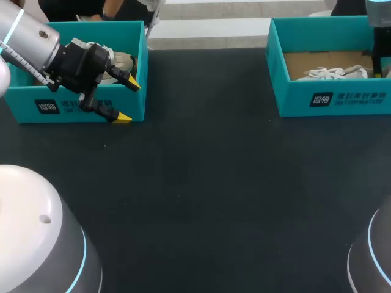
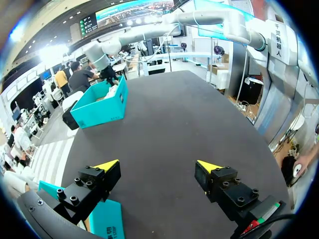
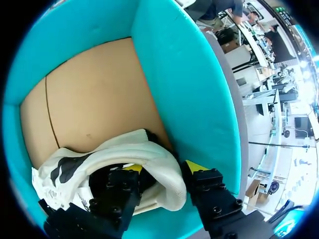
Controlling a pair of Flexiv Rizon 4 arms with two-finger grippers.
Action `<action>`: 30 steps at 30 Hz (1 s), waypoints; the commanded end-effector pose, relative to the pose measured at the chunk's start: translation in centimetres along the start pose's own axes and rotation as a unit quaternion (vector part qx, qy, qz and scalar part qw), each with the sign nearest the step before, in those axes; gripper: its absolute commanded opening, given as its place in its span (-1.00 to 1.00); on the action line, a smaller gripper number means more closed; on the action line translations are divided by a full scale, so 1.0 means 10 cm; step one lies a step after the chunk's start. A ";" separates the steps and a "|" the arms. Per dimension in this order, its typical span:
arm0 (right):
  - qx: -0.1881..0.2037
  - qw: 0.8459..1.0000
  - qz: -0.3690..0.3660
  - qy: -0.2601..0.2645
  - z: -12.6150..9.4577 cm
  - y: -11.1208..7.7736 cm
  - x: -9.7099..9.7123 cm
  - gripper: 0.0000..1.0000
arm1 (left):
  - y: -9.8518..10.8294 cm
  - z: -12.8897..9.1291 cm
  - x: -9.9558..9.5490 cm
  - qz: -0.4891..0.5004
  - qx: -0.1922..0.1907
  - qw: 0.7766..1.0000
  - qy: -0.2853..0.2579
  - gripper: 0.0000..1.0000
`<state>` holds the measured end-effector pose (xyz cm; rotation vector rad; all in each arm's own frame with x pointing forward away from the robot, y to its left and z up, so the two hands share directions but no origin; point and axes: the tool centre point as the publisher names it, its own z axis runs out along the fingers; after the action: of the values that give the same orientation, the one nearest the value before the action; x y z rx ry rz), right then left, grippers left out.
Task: Take the shoe out of the shoebox, open the shoe tongue, remove and reinsert the insole, then place the shoe into the shoebox
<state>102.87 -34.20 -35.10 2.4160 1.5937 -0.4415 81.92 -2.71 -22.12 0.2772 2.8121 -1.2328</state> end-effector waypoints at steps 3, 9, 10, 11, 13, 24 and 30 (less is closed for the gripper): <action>-0.009 1.000 0.005 0.000 -0.07 -0.04 -0.08 0.25 | 0.00 0.00 0.01 0.000 -0.002 1.000 0.000 1.00; -0.032 0.999 0.019 0.002 -0.23 -0.03 -0.20 0.37 | 0.00 0.00 0.01 0.000 -0.002 1.000 0.000 1.00; -0.037 0.999 0.020 0.002 -0.27 -0.03 -0.22 0.38 | 0.00 0.00 0.01 0.000 -0.002 1.000 0.000 1.00; -0.044 0.999 0.020 0.002 -0.32 -0.04 -0.23 0.40 | 0.00 0.00 0.01 0.000 -0.002 1.000 0.000 1.00; -0.054 0.998 0.023 0.005 -0.41 -0.05 -0.27 0.47 | 0.00 0.00 0.01 0.000 -0.002 1.000 0.000 1.00; -0.114 0.993 0.014 0.037 -0.96 -0.28 -0.36 0.57 | 0.00 0.00 0.01 0.000 -0.002 1.000 0.000 1.00; -0.169 0.982 0.036 0.075 -1.35 -0.47 -0.47 0.62 | 0.00 0.00 0.01 0.000 -0.002 1.000 0.000 1.00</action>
<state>101.20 -31.94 -23.04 2.3973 1.5231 -0.1362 81.92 -2.71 -22.12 0.2771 2.8121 -1.2327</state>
